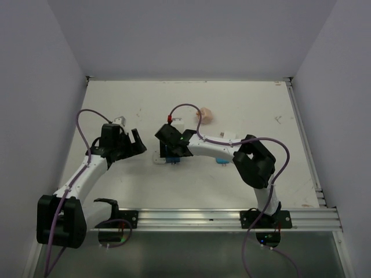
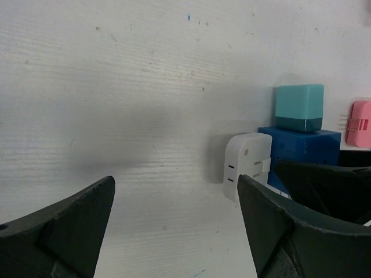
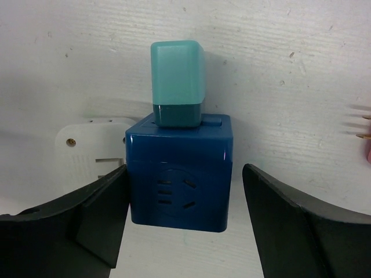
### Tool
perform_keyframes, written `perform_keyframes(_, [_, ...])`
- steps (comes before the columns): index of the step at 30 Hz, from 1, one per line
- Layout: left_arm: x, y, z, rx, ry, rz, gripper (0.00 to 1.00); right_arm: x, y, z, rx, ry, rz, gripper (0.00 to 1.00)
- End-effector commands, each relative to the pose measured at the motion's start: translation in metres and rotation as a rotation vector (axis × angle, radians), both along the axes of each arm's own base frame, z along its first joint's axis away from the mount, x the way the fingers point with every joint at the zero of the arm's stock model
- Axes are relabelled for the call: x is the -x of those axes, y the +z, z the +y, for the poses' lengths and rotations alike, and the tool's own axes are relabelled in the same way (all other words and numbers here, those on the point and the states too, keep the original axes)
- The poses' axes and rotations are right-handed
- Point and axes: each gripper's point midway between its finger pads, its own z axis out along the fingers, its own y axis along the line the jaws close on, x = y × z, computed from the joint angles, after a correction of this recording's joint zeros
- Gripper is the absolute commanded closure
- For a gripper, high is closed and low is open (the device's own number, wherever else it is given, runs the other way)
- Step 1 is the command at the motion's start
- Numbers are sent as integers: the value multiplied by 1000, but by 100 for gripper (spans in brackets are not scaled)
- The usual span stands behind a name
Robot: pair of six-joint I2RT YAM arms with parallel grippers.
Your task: Pull the plug off the socket
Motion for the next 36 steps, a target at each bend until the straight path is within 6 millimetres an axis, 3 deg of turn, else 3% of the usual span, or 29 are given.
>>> perform_keyframes(1, [-4, 4, -2, 8, -30, -36, 11, -9, 10, 1, -8, -41, -34, 22])
perform_keyframes(3, [-3, 5, -9, 42, -57, -45, 11, -5, 7, -1, -6, -39, -27, 28])
perform_keyframes(6, [2, 4, -24, 120, -106, -50, 10, 0, 9, -5, -28, -27, -26, 46])
perform_keyframes(7, [7, -1, -28, 145, -117, -38, 10, -1, 12, -4, -43, -26, -35, 58])
perform_keyframes(9, [11, 3, -42, 227, -154, -46, 10, 3, 15, -10, -57, -25, -39, 70])
perform_keyframes(10, [16, 0, -47, 260, -161, -35, 9, 4, 17, -7, -80, -20, -43, 82])
perform_keyframes(11, [16, 6, -56, 322, -180, -49, 9, 7, 12, -12, -84, -21, -34, 87])
perform_keyframes(13, [24, 8, -68, 414, -189, -32, 9, 6, 24, -8, -153, -18, -54, 99])
perform_keyframes(14, [22, 12, -71, 440, -198, -57, 8, 12, 16, -13, -157, -12, -35, 100])
perform_keyframes(15, [22, 13, -73, 456, -200, -58, 8, 12, 23, -14, -189, -15, -46, 100])
perform_keyframes(17, [23, 14, -75, 469, -189, -47, 8, 16, 20, -17, -217, -14, -43, 100])
perform_keyframes(22, [18, 24, -84, 483, -213, -82, 7, 20, 37, -15, -329, 4, -71, 100])
perform_keyframes(27, [21, 16, -102, 449, -237, -50, 8, 25, 34, -14, -375, 6, -62, 100])
perform_keyframes(30, [24, 9, -111, 436, -239, -30, 14, 26, 33, -11, -394, 11, -54, 100])
perform_keyframes(36, [15, 8, -109, 416, -205, -50, 32, 33, 33, -5, -439, 37, -29, 100])
